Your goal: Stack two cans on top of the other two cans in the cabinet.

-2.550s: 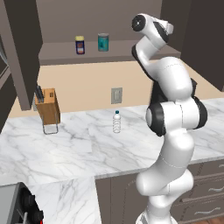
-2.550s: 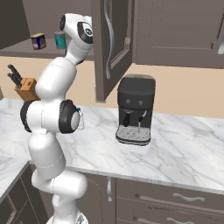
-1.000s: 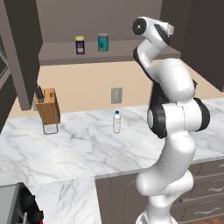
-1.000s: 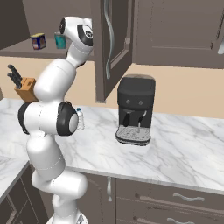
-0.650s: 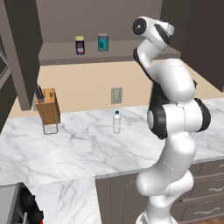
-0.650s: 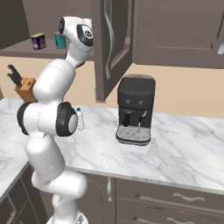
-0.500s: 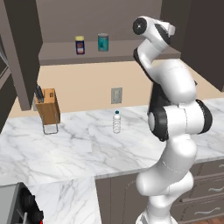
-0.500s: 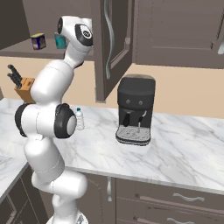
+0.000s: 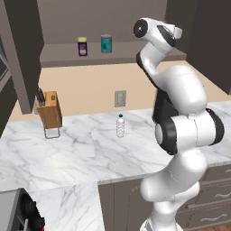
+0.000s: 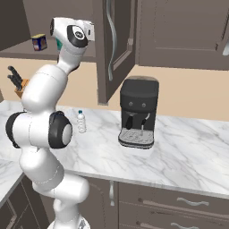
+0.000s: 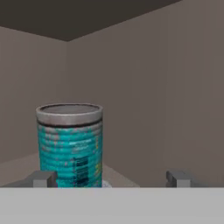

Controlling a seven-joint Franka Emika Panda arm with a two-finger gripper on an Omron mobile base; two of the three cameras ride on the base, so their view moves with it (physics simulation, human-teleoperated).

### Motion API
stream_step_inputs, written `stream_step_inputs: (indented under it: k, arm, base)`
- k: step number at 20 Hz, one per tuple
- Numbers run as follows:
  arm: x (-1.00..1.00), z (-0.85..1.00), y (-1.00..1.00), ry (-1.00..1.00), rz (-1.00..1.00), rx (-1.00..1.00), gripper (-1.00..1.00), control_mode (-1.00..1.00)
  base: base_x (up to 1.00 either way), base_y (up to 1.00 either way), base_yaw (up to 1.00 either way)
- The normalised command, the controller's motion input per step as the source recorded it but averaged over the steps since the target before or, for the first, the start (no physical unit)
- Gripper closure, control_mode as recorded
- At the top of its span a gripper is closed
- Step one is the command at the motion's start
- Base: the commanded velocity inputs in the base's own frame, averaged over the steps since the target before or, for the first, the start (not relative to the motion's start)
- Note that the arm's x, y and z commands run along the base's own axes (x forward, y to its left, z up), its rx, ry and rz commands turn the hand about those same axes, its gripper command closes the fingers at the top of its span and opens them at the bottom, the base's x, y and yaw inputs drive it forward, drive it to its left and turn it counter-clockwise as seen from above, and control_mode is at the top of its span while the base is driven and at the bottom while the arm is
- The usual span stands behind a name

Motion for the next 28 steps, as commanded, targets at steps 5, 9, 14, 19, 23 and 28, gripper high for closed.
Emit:
stream_step_inputs:
  k: [5, 9, 14, 19, 23, 28]
  arm:
    - [-0.3, 0.0, 0.19, 0.01, -0.09, 0.0, -1.0, -1.0]
    - [-0.29, 0.0, 0.2, 0.01, -0.07, 0.0, -1.0, -1.0]
    - [-0.42, 0.0, 0.28, 0.03, -0.03, 0.0, -1.0, -1.0]
    - [-0.35, 0.01, 0.37, 0.1, 0.04, 0.0, -1.0, -1.0]
    - [-0.18, 0.0, 0.42, 0.13, 0.27, 0.0, -1.0, -1.0]
    - [0.0, 0.0, 0.36, 0.16, 0.49, 0.0, -1.0, -1.0]
  base:
    - [0.0, 0.0, 0.0]
    - [0.0, 0.0, 0.0]
    - [0.0, 0.0, 0.0]
    - [0.0, 0.0, 0.0]
    - [0.0, 0.0, 0.0]
    - [0.0, 0.0, 0.0]
